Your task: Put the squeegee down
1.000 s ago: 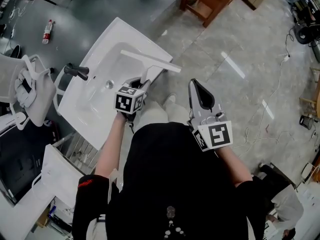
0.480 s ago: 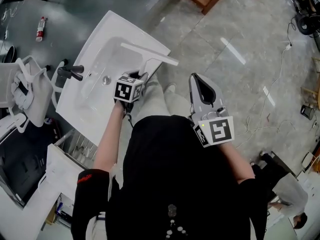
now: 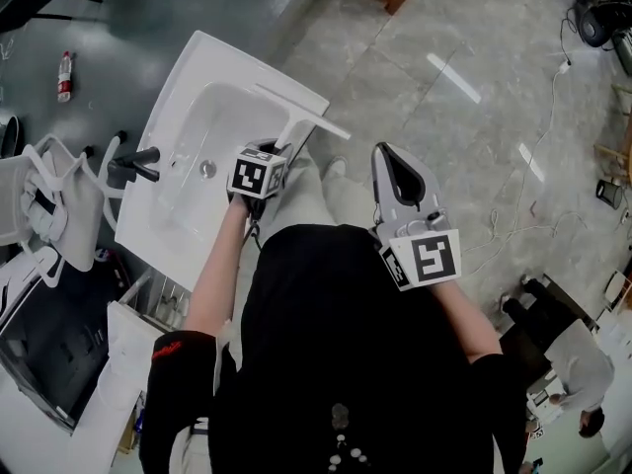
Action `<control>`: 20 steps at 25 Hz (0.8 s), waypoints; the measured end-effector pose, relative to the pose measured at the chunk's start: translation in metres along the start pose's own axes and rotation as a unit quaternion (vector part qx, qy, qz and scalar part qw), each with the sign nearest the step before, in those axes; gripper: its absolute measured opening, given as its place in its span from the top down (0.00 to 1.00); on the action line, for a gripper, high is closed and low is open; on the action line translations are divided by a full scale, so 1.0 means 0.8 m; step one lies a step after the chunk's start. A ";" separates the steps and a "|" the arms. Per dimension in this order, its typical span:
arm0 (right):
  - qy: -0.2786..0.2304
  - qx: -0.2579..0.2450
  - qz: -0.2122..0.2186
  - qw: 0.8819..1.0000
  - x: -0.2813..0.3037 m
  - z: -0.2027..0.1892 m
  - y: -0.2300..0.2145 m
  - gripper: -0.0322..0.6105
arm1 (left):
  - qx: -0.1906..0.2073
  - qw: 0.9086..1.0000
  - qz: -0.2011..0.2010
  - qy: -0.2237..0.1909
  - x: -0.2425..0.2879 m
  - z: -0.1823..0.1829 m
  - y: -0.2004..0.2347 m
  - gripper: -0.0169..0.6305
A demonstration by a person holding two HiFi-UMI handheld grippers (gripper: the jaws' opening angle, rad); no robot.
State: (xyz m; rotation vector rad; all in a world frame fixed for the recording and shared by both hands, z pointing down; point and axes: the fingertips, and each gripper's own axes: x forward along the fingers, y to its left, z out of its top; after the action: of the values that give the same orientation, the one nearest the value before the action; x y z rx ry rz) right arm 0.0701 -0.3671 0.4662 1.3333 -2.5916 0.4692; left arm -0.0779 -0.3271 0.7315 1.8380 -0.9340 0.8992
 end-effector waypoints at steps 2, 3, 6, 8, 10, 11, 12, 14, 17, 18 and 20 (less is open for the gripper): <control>0.002 0.004 -0.007 1.000 0.002 -0.002 -0.004 0.95 | 0.001 1.000 -0.002 0.003 0.005 0.001 0.001 0.85; 0.004 0.006 -0.011 1.000 0.003 -0.003 -0.006 0.95 | 0.001 1.000 -0.004 0.004 0.007 0.002 0.002 0.85; 0.008 0.008 -0.019 1.000 0.005 -0.006 -0.010 0.95 | 0.003 1.000 -0.005 0.005 0.013 0.004 0.002 0.85; 0.007 0.008 -0.022 1.000 0.005 -0.005 -0.010 0.95 | 0.003 1.000 0.000 0.002 0.017 0.005 0.003 0.85; 0.008 0.008 -0.025 1.000 0.005 -0.006 -0.010 0.95 | 0.001 1.000 0.007 -0.002 0.021 0.004 0.005 0.85; 0.009 0.008 -0.026 1.000 0.006 -0.006 -0.010 0.95 | -0.001 1.000 0.010 -0.003 0.023 0.004 0.005 0.85; 0.010 0.008 -0.028 1.000 0.006 -0.006 -0.012 0.95 | -0.003 1.000 0.012 -0.004 0.027 0.004 0.006 0.85; 0.011 0.009 -0.030 0.999 0.006 -0.007 -0.014 0.95 | -0.005 1.000 0.013 -0.003 0.033 0.002 0.005 0.85; 0.014 0.011 -0.034 0.999 0.004 -0.009 -0.015 0.95 | -0.003 1.000 0.017 -0.004 0.039 -0.002 0.004 0.85; 0.014 0.011 -0.035 0.999 0.003 -0.010 -0.015 0.95 | -0.003 1.000 0.018 -0.005 0.039 -0.002 0.004 0.85; 0.014 0.011 -0.038 0.999 0.002 -0.011 -0.016 0.95 | -0.004 1.000 0.017 -0.009 0.039 -0.002 0.003 0.85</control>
State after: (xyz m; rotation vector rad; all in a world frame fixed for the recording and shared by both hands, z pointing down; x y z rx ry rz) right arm 0.0795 -0.3719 0.4772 1.4146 -2.5101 0.5021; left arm -0.0664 -0.3341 0.7595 1.8314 -0.9803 0.9006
